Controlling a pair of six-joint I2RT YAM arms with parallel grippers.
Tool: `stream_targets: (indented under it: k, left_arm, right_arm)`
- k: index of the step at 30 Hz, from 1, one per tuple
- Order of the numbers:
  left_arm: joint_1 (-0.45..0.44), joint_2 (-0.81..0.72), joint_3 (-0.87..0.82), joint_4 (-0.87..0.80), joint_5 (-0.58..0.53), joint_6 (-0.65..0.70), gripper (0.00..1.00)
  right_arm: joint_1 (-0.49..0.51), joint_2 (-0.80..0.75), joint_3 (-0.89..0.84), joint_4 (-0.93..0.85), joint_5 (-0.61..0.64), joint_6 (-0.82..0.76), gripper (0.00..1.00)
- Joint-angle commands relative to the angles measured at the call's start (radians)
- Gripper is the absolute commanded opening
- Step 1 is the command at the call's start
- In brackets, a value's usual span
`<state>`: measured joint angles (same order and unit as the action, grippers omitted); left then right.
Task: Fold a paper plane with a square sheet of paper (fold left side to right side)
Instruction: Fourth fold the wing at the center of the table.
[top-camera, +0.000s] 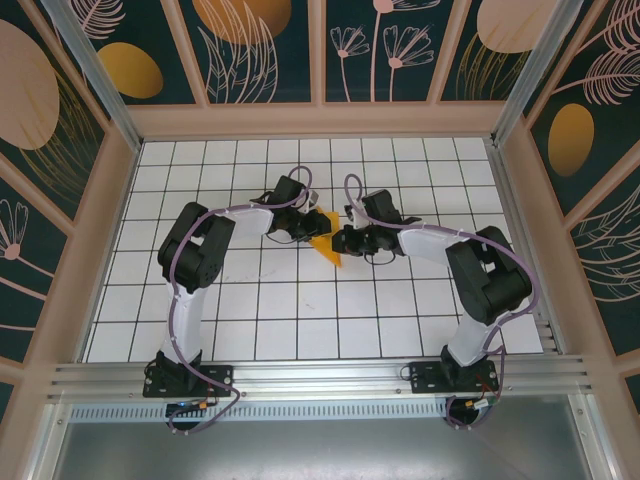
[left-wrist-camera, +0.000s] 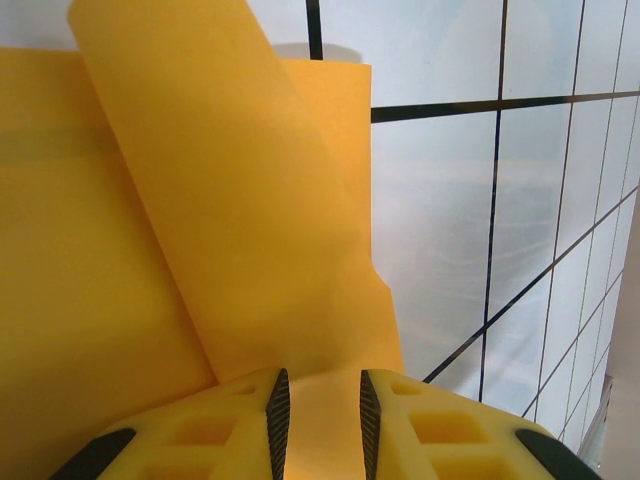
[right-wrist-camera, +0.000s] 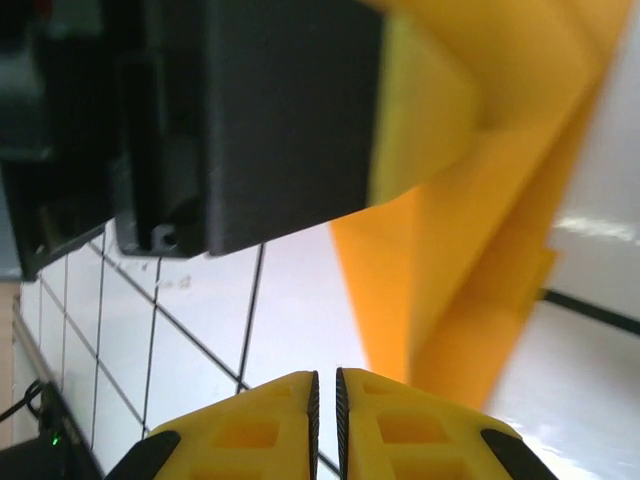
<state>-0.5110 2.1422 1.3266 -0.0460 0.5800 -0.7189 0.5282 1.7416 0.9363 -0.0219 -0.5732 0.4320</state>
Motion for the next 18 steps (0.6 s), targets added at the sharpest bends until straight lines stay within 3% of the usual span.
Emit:
stream_targets:
  k: [1,18]
  left_arm:
    - [-0.006,0.035,-0.043,-0.059,-0.059,0.016,0.29]
    - [-0.005,0.034,-0.040,-0.065,-0.062,0.022,0.29]
  right_arm:
    - [0.013,0.045,0.035,0.024,-0.040,0.016,0.16]
    - [0.013,0.128,0.075,-0.096,0.054,-0.051,0.16]
